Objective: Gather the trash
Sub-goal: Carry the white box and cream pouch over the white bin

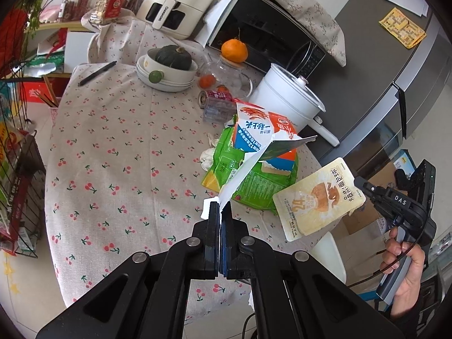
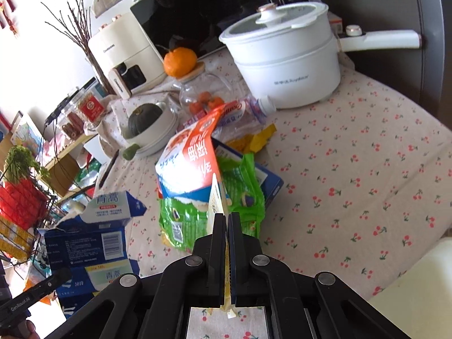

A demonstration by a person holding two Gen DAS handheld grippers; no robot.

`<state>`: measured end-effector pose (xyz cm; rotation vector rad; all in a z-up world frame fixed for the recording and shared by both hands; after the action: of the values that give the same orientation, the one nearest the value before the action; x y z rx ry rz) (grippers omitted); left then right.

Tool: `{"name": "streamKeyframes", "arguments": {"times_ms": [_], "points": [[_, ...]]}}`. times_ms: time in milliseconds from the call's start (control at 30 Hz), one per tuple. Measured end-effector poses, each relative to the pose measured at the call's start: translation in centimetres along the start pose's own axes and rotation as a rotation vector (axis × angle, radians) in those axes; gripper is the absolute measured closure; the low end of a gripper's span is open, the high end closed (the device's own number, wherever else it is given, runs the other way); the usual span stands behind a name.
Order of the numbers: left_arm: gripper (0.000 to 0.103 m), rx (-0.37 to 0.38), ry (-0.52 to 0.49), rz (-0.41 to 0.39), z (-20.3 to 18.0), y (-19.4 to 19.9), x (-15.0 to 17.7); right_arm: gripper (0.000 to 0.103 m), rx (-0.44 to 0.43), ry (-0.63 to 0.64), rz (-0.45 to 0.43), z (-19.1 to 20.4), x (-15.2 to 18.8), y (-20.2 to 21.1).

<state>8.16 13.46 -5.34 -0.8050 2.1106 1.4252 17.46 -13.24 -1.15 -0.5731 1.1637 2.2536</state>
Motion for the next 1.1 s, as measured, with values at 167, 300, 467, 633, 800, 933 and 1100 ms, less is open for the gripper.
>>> {"name": "streamKeyframes", "arguments": {"times_ms": [167,300,467,633,800,933,1100], "points": [[0.103,0.043,-0.016,0.002,-2.0,-0.2,-0.3,0.102,0.01,0.012,-0.044,0.3,-1.1,2.0],[0.103,0.082,-0.05,0.013,-4.6,-0.9,-0.3,0.102,0.019,0.02,-0.076,-0.2,-1.7,4.2],[0.103,0.153,-0.108,0.049,-9.5,-2.6,0.2,0.102,0.067,0.032,-0.12,-2.3,-2.3,7.7],[0.103,0.232,-0.184,0.111,-15.9,-5.2,1.9,0.102,0.147,0.017,-0.151,-6.1,-2.2,11.6],[0.103,0.305,-0.232,0.201,-22.1,-8.3,4.7,0.102,0.229,-0.03,-0.17,-10.8,-1.4,15.2],[0.103,0.348,-0.249,0.284,-25.9,-10.8,7.4,0.102,0.31,-0.06,-0.172,-14.3,-0.5,17.3],[0.103,0.36,-0.26,0.378,-28.9,-14.0,10.6,0.102,0.388,-0.091,-0.138,-17.9,0.8,18.1]]}}
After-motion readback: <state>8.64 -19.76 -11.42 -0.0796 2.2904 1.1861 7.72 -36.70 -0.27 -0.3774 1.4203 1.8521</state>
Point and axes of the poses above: each gripper's, at about its wrist camera, not at the fingertips, and y roughly against the way its jaws point, z to its left, x to its underside, the point moved 9 cm from there along -y, roughly the way its jaws point, and after that the axes turned 11 degrees about -y, right-handed, at the moved point
